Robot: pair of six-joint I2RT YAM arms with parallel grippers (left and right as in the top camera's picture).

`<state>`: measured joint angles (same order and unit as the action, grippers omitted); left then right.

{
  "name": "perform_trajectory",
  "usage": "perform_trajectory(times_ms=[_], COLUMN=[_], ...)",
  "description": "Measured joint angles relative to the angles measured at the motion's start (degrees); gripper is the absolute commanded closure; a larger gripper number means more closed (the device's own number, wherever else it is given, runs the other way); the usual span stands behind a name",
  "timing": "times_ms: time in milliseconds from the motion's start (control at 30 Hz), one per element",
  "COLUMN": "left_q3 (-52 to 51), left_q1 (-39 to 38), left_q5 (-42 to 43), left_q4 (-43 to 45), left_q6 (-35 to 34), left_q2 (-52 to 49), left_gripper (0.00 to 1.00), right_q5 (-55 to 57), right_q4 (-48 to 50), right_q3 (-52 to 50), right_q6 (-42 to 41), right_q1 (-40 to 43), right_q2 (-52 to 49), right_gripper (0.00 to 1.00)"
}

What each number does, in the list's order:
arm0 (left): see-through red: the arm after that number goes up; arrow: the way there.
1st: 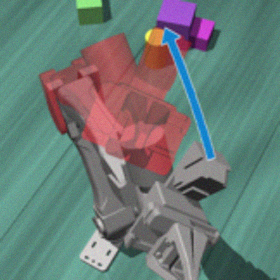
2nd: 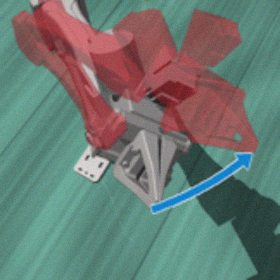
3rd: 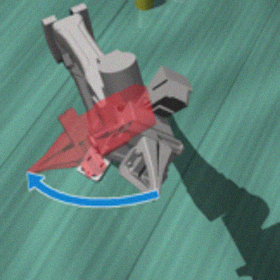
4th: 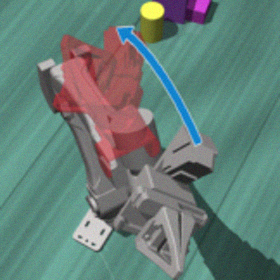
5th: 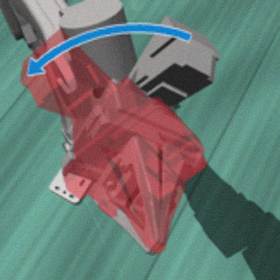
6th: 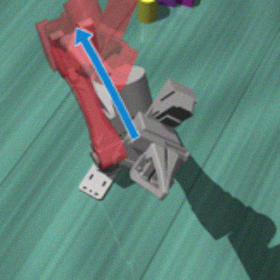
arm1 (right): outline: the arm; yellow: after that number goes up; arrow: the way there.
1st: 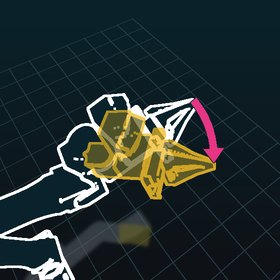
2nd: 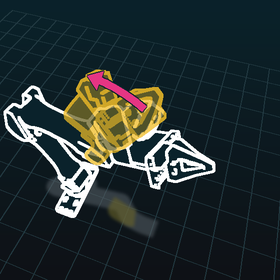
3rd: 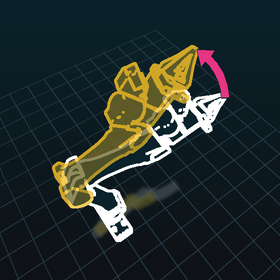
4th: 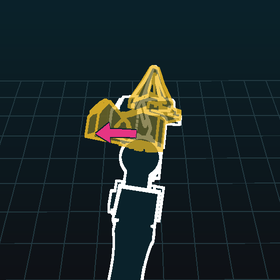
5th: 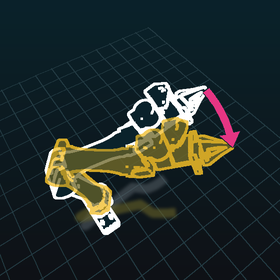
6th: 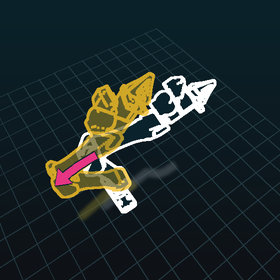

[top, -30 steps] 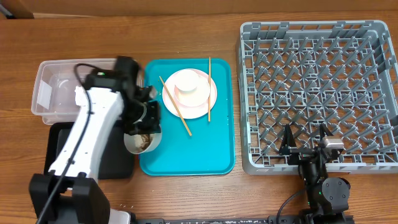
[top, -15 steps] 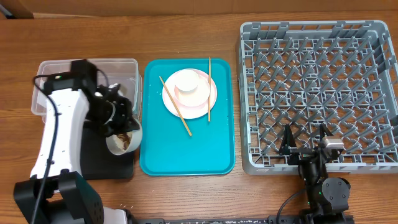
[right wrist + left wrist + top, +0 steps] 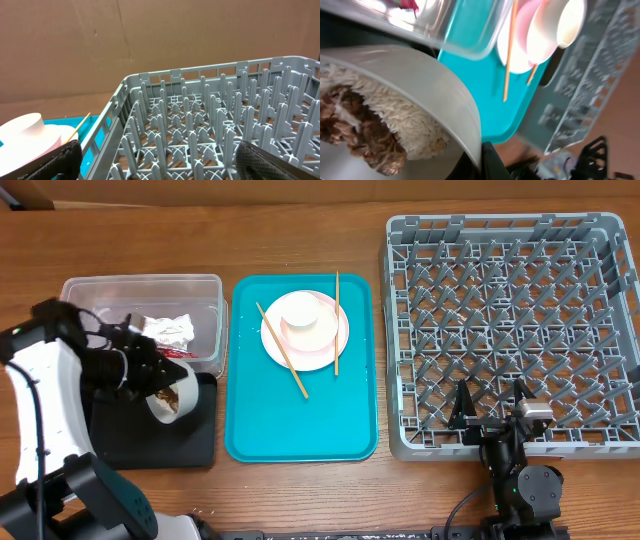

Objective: Sort waste into correct bins and load items into the dishwasher
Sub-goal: 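Lift the bowl with the left gripper and carry it over the black tray, then tilt the bowl with the left gripper to dump rice onto the black tray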

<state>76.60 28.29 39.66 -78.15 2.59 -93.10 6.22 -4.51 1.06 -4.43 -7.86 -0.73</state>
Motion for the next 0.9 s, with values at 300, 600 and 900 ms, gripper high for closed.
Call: perform_trajectory(times_ms=[300, 600, 900], left_q3=[-8.68, -14.27, -14.32], left_q1=[9.09, 16.15, 23.04], left_q5=[8.2, 14.05, 22.91], left_q4=[7.87, 8.72, 4.81], left_q6=[2.93, 8.5, 16.22], left_q2=[0.0, 0.0, 0.0], left_gripper=[0.96, 0.96, 0.96], right_q5=[0.0, 0.0, 0.0], right_q4=[0.02, 0.02, 0.02], right_q3=[0.0, 0.0, 0.0], right_q6=[0.02, 0.02, 0.0], right_q1=[0.0, 0.0, 0.0], right_q2=[0.0, 0.0, 0.0], right_gripper=[0.0, 0.0, 0.0])
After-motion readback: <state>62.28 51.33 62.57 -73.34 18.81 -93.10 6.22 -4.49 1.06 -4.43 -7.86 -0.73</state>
